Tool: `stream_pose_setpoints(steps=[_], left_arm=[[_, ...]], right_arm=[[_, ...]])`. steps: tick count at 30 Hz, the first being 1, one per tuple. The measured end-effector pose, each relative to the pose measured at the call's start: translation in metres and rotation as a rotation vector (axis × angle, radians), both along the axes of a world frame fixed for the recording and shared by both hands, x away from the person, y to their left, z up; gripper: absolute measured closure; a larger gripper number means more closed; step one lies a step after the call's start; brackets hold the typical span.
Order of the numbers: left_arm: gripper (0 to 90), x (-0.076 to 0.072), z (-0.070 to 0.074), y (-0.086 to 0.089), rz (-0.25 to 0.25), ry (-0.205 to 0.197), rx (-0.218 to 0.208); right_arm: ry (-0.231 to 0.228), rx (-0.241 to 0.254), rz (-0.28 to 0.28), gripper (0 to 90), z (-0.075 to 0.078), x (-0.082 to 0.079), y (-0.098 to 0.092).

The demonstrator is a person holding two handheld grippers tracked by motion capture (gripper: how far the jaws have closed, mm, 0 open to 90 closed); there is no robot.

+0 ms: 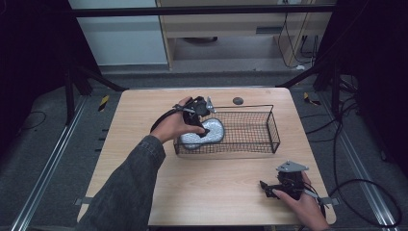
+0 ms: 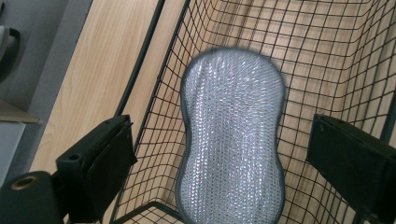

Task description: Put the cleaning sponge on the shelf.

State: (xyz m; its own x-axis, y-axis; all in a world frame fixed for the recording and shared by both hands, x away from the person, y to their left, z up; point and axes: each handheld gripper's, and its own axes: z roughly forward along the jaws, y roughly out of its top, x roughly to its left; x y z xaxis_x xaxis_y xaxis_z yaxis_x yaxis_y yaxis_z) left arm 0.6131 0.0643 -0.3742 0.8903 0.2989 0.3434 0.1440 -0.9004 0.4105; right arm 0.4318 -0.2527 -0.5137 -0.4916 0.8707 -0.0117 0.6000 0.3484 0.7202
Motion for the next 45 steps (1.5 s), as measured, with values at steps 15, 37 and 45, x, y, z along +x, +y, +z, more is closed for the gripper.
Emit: stream_pose_setpoints(steps=[15,37,45], left_arm=[[3.8,-0.022,0.008,0.004,-0.007,0.009,-0.114],[3.1,-0.069,0.010,0.008,0.058,-0.003,-0.243],[3.0,-0.087,0.008,0.008,0.061,-0.015,-0.254]], right_arm=[[0.002,0.002,-0.002,0.3,0.000,0.000,0.000],[0.002,0.003,-0.002,0.3,0.000,0.000,0.000],[0.001,0.002,-0.002,0.3,0.000,0.000,0.000]])
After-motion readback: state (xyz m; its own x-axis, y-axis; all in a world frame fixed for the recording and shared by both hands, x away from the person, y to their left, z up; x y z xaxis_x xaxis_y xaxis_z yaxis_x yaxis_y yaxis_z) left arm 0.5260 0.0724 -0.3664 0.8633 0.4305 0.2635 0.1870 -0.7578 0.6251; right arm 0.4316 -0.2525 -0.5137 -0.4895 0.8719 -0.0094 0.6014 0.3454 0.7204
